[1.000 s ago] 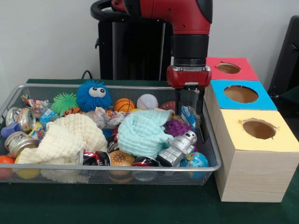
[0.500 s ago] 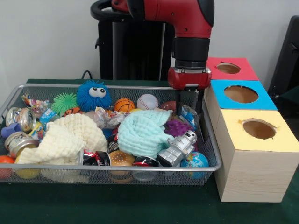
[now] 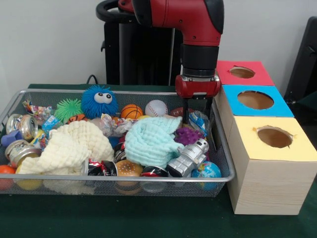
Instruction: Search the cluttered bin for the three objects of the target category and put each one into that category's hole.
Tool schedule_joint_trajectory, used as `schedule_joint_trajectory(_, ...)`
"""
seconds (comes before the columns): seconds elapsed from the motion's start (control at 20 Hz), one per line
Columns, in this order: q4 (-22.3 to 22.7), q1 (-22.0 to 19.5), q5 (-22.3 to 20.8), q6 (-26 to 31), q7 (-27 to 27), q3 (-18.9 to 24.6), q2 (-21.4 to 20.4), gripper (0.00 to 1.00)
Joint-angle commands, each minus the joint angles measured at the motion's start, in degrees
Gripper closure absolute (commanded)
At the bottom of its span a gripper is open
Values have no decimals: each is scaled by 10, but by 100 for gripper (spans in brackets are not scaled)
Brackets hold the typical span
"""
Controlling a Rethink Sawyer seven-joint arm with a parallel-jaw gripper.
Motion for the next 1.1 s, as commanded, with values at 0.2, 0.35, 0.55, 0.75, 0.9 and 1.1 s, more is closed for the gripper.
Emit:
schedule_joint_trajectory(0.2, -32, -5, 3, -7, 95, 18, 9, 100)
schedule_joint_trajectory(0.35, -27, -5, 3, -11, 98, 18, 4, 100)
schedule_joint_trajectory(0.55, -25, -6, 5, -11, 102, 18, -1, 100)
schedule_joint_trajectory(0.75, -29, -2, 5, -12, 98, 13, -3, 100)
schedule_joint_trajectory(0.9, -27, -13, -11, 2, 88, 30, -10, 100)
schedule_joint_trajectory(1.1, -11, -12, -11, 29, 85, 37, -40, 100)
